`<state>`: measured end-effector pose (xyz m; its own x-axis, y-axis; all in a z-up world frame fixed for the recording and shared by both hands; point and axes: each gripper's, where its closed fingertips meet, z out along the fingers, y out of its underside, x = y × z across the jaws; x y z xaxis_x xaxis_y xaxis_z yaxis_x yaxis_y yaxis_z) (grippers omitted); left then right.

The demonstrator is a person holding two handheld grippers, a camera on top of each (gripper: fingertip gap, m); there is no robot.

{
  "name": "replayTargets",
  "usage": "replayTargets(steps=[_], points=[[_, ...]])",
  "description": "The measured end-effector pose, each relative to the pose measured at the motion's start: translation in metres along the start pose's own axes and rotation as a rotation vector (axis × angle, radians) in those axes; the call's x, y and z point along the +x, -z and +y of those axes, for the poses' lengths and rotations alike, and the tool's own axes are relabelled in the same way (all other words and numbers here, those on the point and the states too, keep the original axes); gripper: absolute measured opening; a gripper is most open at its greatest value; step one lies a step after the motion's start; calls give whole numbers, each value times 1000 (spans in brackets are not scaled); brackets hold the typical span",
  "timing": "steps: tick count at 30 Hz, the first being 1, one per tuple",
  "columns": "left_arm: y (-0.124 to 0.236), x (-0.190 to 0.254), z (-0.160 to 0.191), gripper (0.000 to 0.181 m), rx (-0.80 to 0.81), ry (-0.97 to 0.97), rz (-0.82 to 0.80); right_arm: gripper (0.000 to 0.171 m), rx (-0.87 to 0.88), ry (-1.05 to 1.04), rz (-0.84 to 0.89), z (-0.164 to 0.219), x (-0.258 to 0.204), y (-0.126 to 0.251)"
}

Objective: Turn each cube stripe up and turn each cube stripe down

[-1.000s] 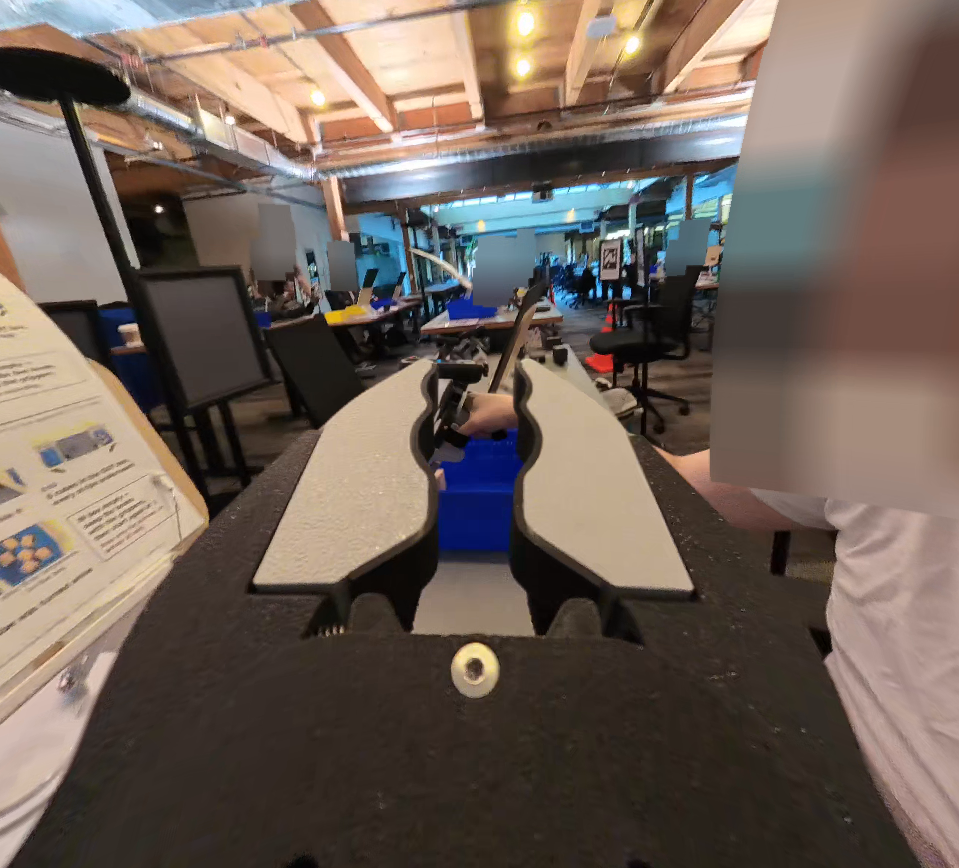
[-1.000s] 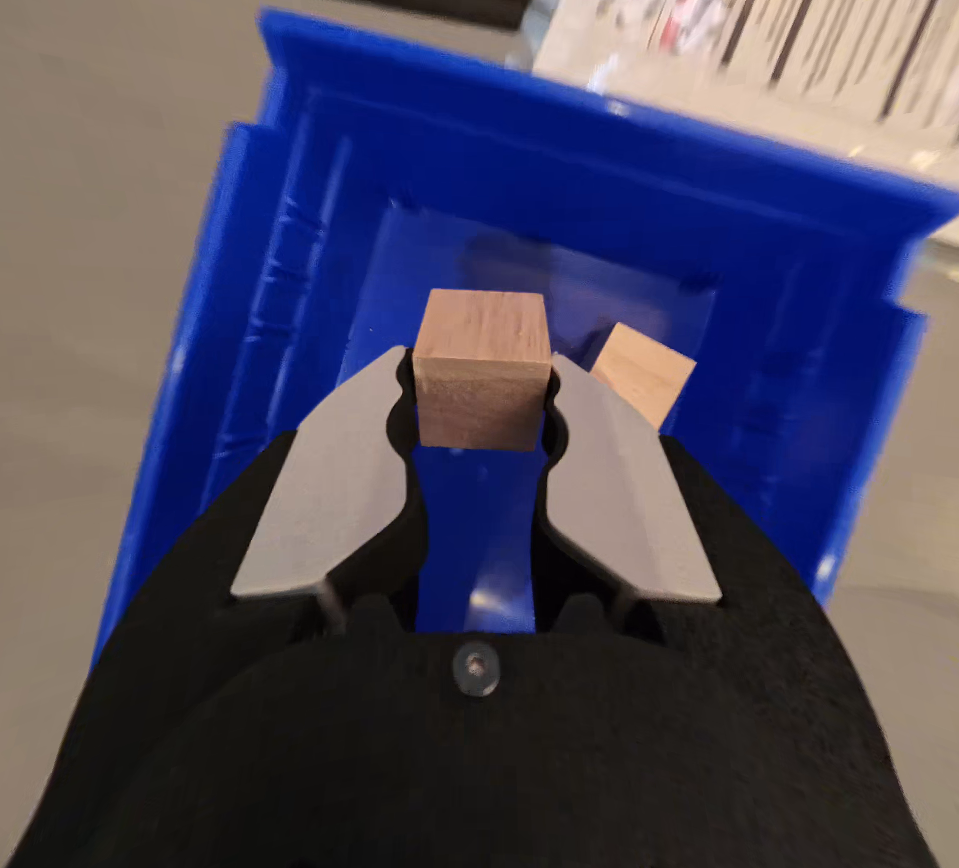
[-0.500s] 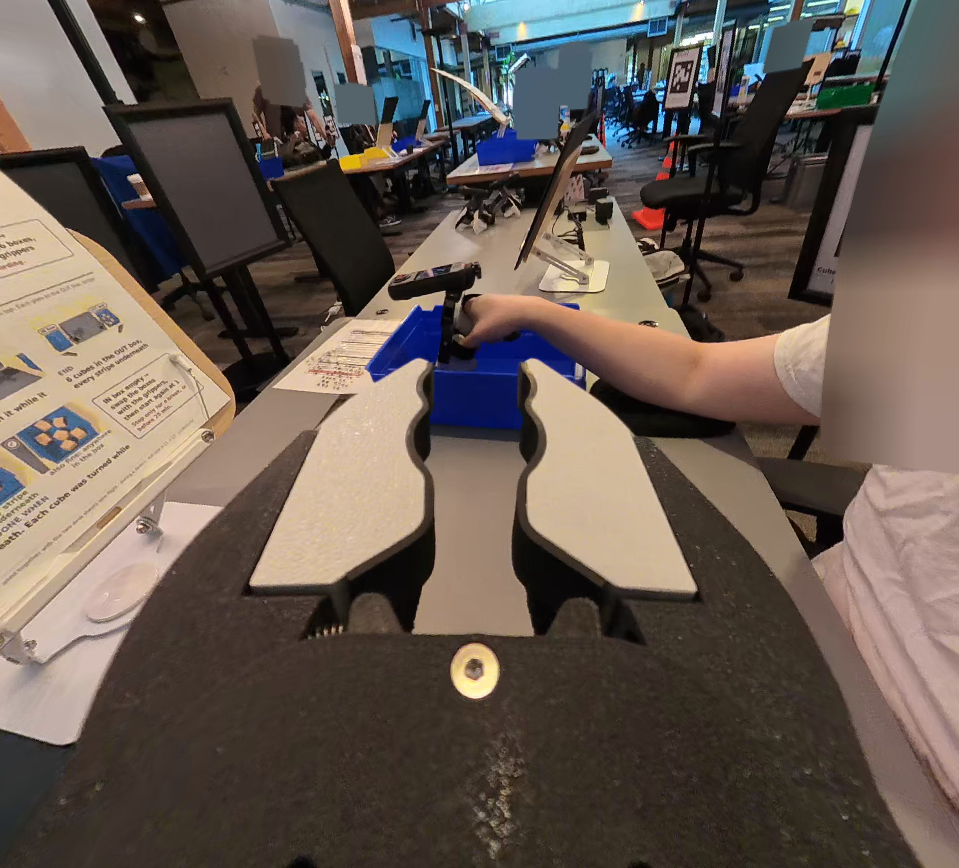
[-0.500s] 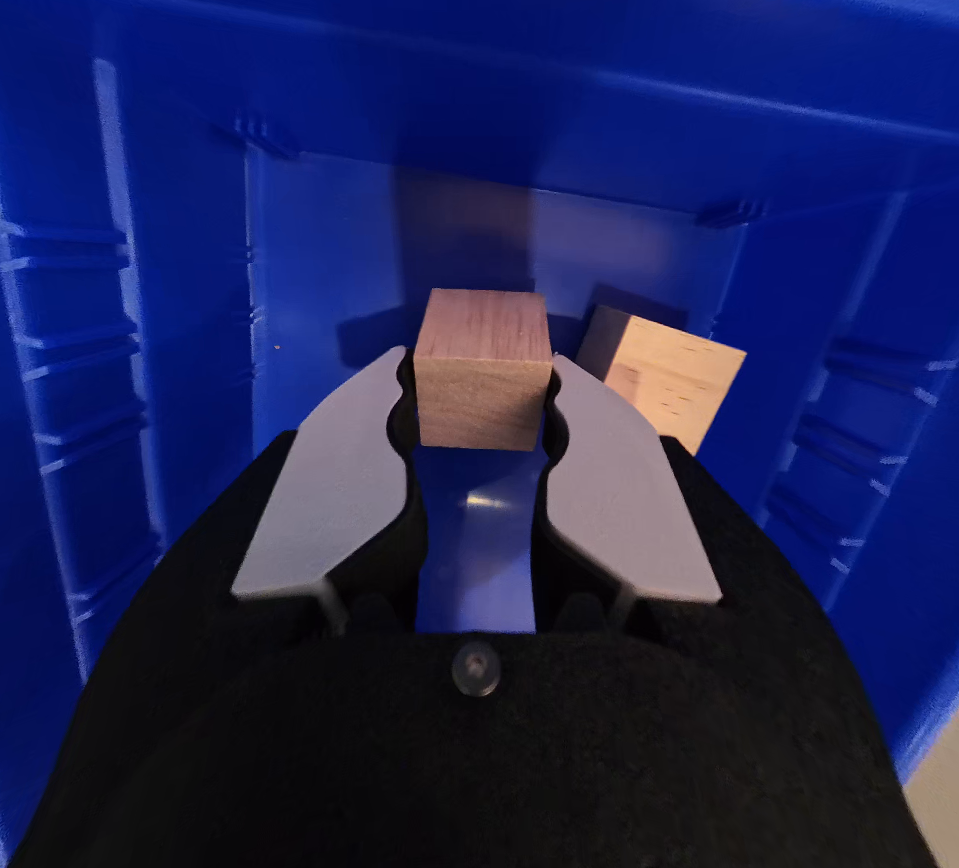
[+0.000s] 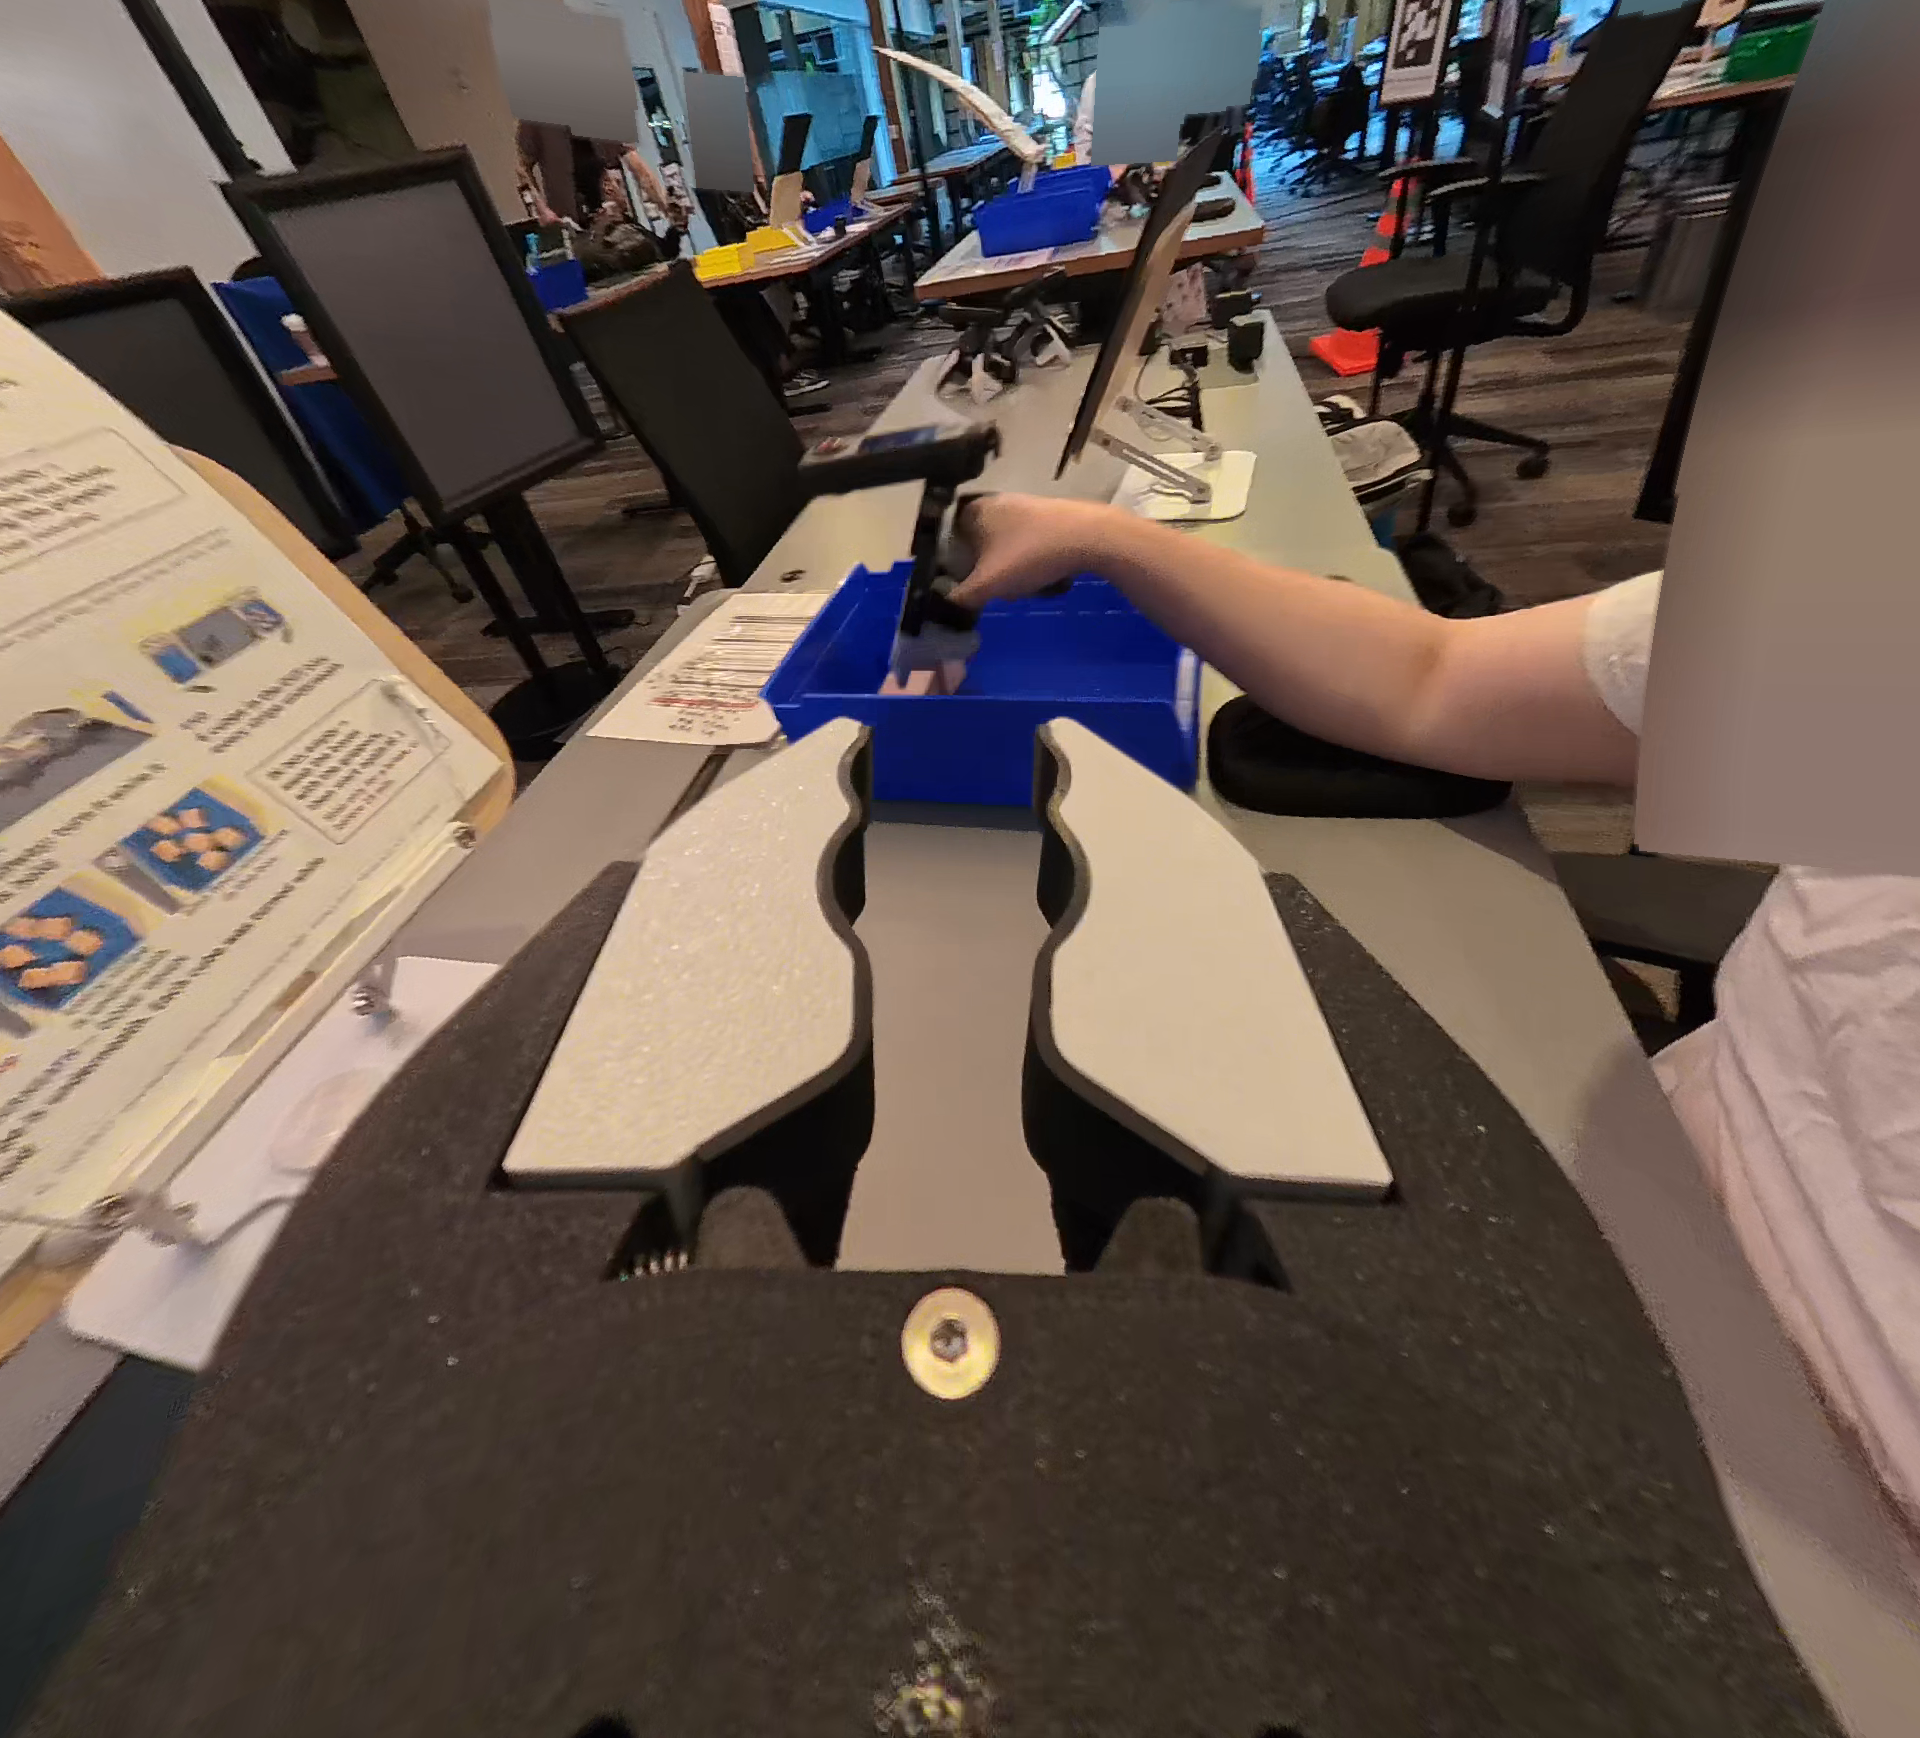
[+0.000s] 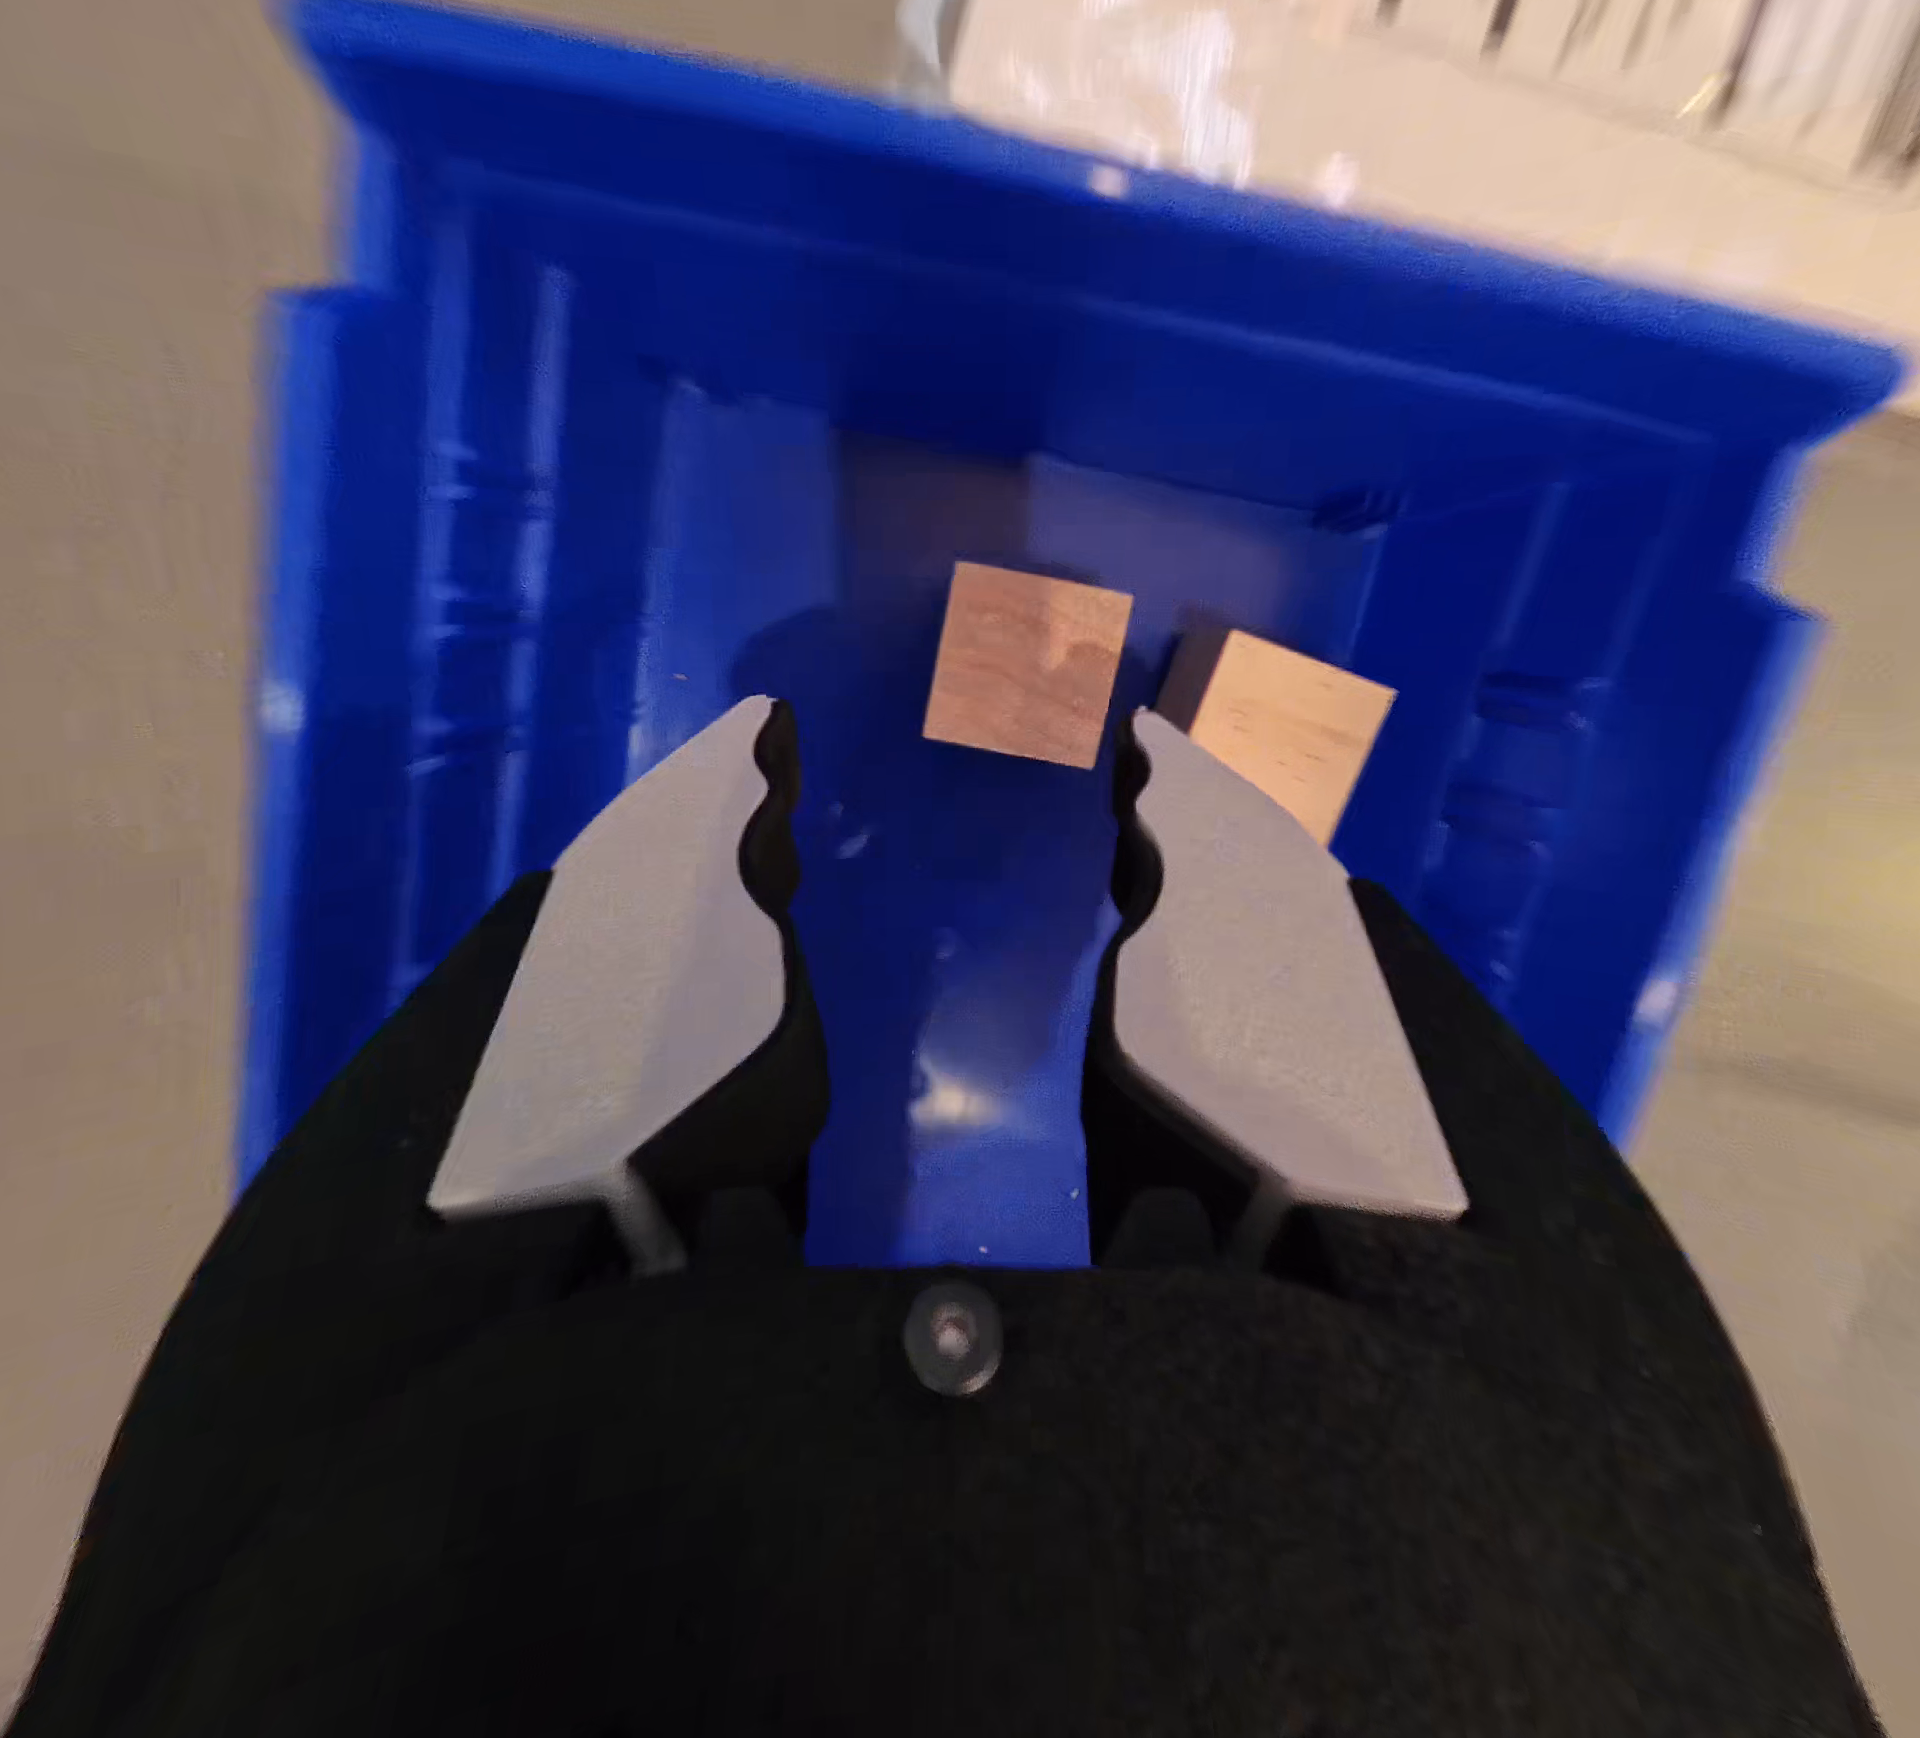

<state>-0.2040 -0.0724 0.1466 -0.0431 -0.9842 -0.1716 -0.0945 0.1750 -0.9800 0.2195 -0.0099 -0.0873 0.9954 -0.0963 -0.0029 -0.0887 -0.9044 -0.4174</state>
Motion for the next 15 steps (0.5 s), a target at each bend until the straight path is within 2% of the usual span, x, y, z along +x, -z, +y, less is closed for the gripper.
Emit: replayTargets(steps=[3,5,7,8,10,15], points=[[26,-11,-4,26,-33,-27,-92,66,262,111,47,-30,-14,66],[54,-32,3,26,-100,-8,-237,71,502,206,70,-50,-29,116],[92,-61,31,16,-267,71,-437,75,743,289,57,-64,-49,159],[114,-76,51,14,-375,122,-541,84,858,320,49,-68,-58,177],[153,-98,88,18,-530,193,-677,86,1023,388,26,-71,-75,200],[196,-120,161,15,-725,398,-700,91,1132,431,-84,-74,-93,211]])
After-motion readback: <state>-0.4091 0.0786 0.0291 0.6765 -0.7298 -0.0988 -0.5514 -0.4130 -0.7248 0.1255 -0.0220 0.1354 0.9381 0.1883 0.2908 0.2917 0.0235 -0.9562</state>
